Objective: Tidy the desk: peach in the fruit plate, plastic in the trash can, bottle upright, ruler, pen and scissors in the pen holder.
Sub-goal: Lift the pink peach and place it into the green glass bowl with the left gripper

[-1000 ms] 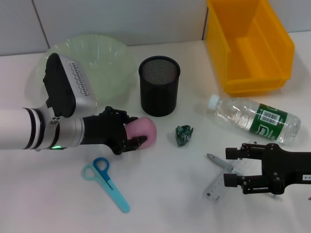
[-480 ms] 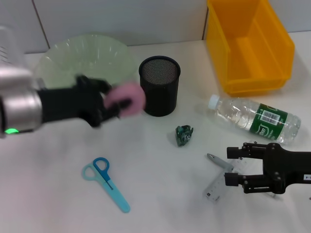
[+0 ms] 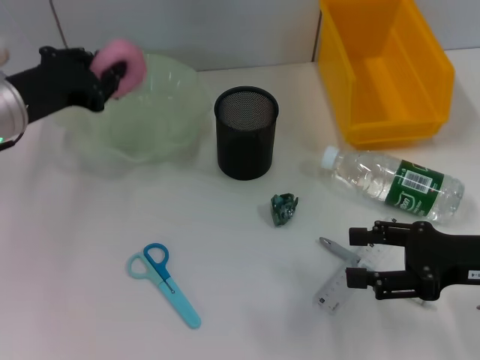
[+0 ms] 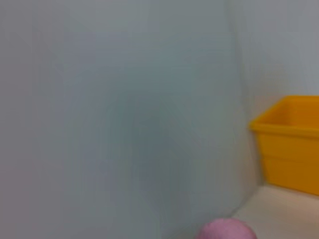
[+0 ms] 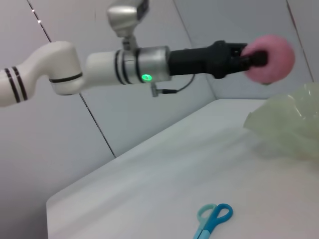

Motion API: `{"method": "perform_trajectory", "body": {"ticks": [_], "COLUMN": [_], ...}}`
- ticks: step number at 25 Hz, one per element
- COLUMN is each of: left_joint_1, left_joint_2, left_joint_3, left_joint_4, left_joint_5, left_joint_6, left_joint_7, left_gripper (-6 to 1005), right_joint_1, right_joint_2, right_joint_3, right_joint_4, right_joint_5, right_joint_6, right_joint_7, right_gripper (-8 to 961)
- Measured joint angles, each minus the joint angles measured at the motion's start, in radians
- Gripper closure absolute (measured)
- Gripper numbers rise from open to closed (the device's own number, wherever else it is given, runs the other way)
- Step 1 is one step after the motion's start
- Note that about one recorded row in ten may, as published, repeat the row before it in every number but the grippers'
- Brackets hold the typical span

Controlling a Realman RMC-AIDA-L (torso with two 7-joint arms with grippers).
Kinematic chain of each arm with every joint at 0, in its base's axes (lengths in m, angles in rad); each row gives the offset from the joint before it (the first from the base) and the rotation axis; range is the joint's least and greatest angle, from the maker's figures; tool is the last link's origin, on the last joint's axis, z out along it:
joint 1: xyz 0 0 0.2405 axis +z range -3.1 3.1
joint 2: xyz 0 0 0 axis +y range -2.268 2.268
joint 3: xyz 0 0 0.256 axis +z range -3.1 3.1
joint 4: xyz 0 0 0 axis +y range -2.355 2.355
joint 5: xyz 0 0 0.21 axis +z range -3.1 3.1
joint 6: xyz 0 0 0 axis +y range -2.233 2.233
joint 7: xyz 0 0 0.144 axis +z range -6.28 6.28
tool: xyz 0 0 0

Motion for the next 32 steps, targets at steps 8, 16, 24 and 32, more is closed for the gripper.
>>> {"method": "perform_trajectory", "body": {"ticks": [8,16,24,32], "left_joint_1": [-0.123,-0.157,-0.153,-0.149], "left_joint_2": [0.003,0.001,0.001,0.002], "left_joint_3": [0.007,0.019,0.027,0.026], "left_joint_4": [-0.200,-0.270,-0.277,-0.270], "left_joint_5": [-0.024,-0.023,-0.022,-0.024], "left_joint_6": [-0.146,-0.208,-0.211,-0.204], "left_joint_7": [0.020,0.026,0.026,0.018], "left_gripper": [765,755,507,273], "right_joint_1": [-0.001,-0.002,0.001,-0.002], "right_joint_2": [-0.001,-0.001,-0.001,-0.001], "right_joint_3": [0.000,-0.002,-0.002,0.001], "right_joint_4": [0.000,0.000,0.000,0.000], "right_joint_5": [0.001,0.000,-0.002,-0.002], "right_joint_6": [-0.005,-0.003,-0.001,0.000], "right_joint_7": [0.003,0.003,0.003,0.001], "right_gripper": [148,148,148,148]}}
